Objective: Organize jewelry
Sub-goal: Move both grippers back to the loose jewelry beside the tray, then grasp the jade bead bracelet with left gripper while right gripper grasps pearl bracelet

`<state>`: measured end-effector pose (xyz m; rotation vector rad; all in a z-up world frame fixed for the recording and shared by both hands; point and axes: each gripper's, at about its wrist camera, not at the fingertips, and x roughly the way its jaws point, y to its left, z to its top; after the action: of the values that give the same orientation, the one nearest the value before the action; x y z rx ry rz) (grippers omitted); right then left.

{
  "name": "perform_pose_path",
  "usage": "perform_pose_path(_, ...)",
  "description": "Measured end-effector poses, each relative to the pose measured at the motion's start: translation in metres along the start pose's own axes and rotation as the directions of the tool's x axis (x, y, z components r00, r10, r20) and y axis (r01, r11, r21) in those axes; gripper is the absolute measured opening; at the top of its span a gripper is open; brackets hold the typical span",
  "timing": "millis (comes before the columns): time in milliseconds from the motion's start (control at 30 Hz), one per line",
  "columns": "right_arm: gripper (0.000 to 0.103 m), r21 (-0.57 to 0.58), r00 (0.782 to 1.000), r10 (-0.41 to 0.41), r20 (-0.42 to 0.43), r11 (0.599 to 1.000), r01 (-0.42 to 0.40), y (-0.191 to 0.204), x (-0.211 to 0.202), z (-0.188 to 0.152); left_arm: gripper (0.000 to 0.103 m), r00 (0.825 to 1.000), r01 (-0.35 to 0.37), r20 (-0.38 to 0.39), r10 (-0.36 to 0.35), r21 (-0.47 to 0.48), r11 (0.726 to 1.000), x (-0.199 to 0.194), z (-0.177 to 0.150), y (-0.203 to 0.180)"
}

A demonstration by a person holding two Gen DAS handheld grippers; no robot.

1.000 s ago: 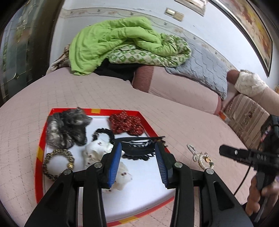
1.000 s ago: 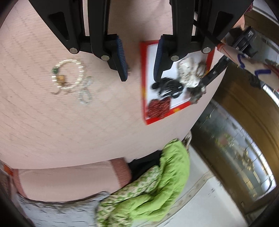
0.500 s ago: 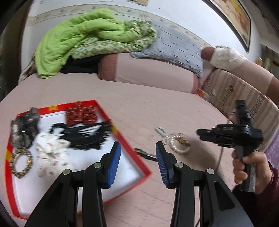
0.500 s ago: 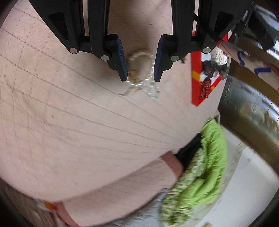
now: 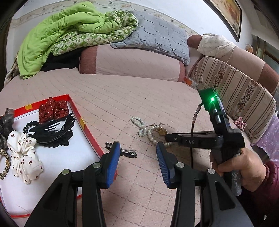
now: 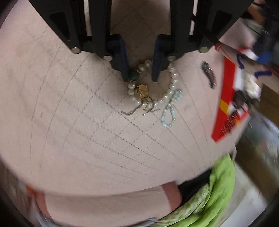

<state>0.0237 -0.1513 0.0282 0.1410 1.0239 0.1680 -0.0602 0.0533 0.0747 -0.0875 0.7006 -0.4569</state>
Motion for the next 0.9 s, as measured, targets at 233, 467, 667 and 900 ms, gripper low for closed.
perform_pose_path(233,0.012,0.095,0.988,0.041,0.147,0.994,-0.056,-0.027,-0.043,-0.003,0.042,1.0,-0.006,-0.001,0.006,-0.002,1.0,0.001,0.0,-0.002)
perform_pose_path(467,0.012,0.076,0.878,0.161,0.45,0.973,-0.217,-0.043,-0.114,-0.01,0.043,1.0,0.016,-0.02,-0.016,-0.021,1.0,0.009,0.002,-0.006)
perform_pose_path(667,0.012,0.151,0.858,0.215,0.466,0.936,-0.317,-0.068,-0.117,-0.014,0.043,0.995,0.037,-0.095,-0.04,-0.038,0.999,0.033,0.003,-0.017)
perform_pose_path(900,0.013,0.151,0.82,0.268,0.506,0.908,-0.39,-0.078,-0.13,-0.015,0.043,0.985,0.026,-0.168,-0.046,-0.119,0.993,0.081,0.025,-0.019)
